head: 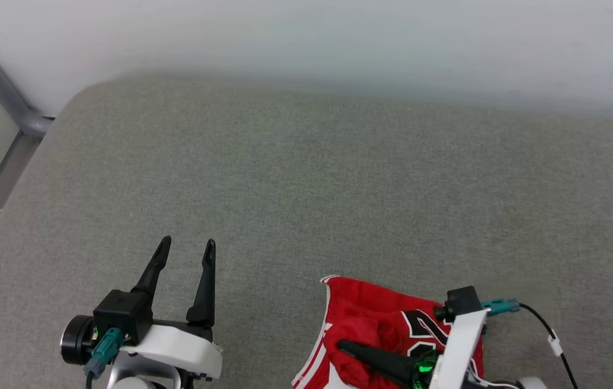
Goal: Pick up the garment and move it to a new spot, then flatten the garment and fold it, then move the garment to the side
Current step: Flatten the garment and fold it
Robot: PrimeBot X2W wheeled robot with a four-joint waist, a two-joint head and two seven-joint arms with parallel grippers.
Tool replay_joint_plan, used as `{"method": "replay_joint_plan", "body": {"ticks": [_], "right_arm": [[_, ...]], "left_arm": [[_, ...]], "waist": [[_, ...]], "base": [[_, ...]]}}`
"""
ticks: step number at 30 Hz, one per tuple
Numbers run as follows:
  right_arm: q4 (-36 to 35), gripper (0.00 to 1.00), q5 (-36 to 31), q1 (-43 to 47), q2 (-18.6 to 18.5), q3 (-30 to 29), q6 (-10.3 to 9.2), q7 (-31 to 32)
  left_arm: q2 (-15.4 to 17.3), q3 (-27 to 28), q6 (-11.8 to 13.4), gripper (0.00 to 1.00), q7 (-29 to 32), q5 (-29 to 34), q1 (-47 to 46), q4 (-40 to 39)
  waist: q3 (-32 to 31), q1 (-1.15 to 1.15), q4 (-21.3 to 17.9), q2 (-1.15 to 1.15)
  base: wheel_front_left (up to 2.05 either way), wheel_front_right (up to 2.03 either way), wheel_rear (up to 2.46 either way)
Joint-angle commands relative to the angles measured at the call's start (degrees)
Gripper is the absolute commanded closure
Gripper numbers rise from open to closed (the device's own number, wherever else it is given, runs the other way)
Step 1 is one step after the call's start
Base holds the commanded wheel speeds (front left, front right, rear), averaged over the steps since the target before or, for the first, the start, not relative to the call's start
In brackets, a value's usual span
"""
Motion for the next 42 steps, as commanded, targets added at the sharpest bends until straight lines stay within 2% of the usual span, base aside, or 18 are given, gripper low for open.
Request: {"method": "replay_joint_plan", "body": {"ticks": [1, 2, 3, 5, 6, 12, 16, 20, 23, 28, 32, 35, 42], "right_arm": [[0.54, 1.00, -1.35, -1.09, 0.08, 0.78, -0.03, -1.08], [1.00, 1.00, -2.49, -1.43, 0.07, 1.28, -0.03, -2.39], [1.48, 0.93, -3.33, -1.67, 0.06, 1.58, -0.04, -3.66], [2.12, 0.44, -5.37, -2.16, 0.07, 2.06, -0.03, -6.17], [2.23, 0.00, -5.84, -2.24, 0.07, 2.21, -0.04, -7.31], [-0.07, 0.00, -8.88, -2.97, -1.36, 2.93, -0.04, -12.83], [-4.02, 0.00, -13.28, -3.51, -3.02, 2.51, -0.04, -19.70], [-5.35, 0.00, -21.17, -4.03, -4.70, 0.44, -0.04, -28.75], [-4.62, 0.00, -29.57, -3.55, -6.37, -2.40, -0.04, -34.35], [-5.49, 0.00, -44.75, -0.77, -7.30, -10.83, -0.04, -40.99], [-9.08, 0.00, -55.78, 2.39, -6.00, -17.70, -0.04, -43.04], [-13.04, 0.00, -61.70, 5.28, -4.79, -20.66, -0.04, -43.39], [-20.87, 0.00, -69.66, 11.46, -3.14, -20.70, -0.04, -44.39]], "left_arm": [[-0.40, 0.18, -0.20, 0.00, -0.28, 0.20, -0.84, 0.32], [-0.66, 0.28, -0.39, 0.00, -0.38, 0.29, -1.03, 0.52], [-0.93, 0.37, -0.59, 0.00, -0.41, 0.39, -1.16, 0.76], [-1.33, 0.55, -0.74, 0.00, -0.51, 0.58, -1.16, 1.24], [-1.43, 0.71, -0.96, 0.00, -0.56, 0.66, -1.19, 1.47], [-2.03, 1.50, -1.64, 0.00, -0.68, 1.16, -0.93, 2.54], [-1.85, 2.10, -1.86, 0.00, -0.71, 1.51, -0.23, 2.91], [-1.72, 2.45, -2.00, 0.00, -0.71, 1.72, 0.33, 3.24], [-1.57, 2.72, -1.91, 0.00, -0.66, 1.85, 1.22, 3.63], [-1.13, 3.36, -1.47, 0.00, -0.67, 2.08, 2.12, 4.11], [-1.08, 4.11, -0.94, 0.00, -0.61, 2.16, 3.20, 4.47], [-0.98, 4.68, -0.44, 0.00, -0.61, 2.32, 4.49, 4.40], [-0.89, 5.80, 0.11, 0.00, -0.61, 3.14, 6.91, 4.11]], "waist": [[0.88, 0.00, 0.54, 0.00], [1.17, 0.00, 0.65, 0.00], [1.38, 0.00, 0.72, 0.00], [1.64, 0.00, 0.75, 0.00], [1.65, 0.00, 0.73, 0.00], [0.85, 0.00, 0.08, 0.00], [-0.31, 0.00, -0.92, 0.00], [-1.66, 0.00, -2.07, 0.00], [-2.75, 0.00, -3.12, 0.00], [-4.19, 0.00, -4.90, 0.00], [-5.50, 0.00, -6.44, 0.00], [-6.65, 0.00, -7.57, 0.00], [-8.30, 0.00, -8.96, 0.00]], "base": [[0.00, 0.00, 0.00], [0.00, 0.00, 0.00], [0.00, 0.00, 0.00], [0.00, 0.00, 0.00], [0.00, 0.00, 0.00], [0.00, 0.00, 0.00], [0.00, 0.00, 0.00], [0.00, 0.00, 0.00], [0.00, 0.00, 0.00], [0.00, 0.00, 0.00], [0.00, 0.00, 0.00], [0.00, 0.00, 0.00], [0.00, 0.00, 0.00]]}}
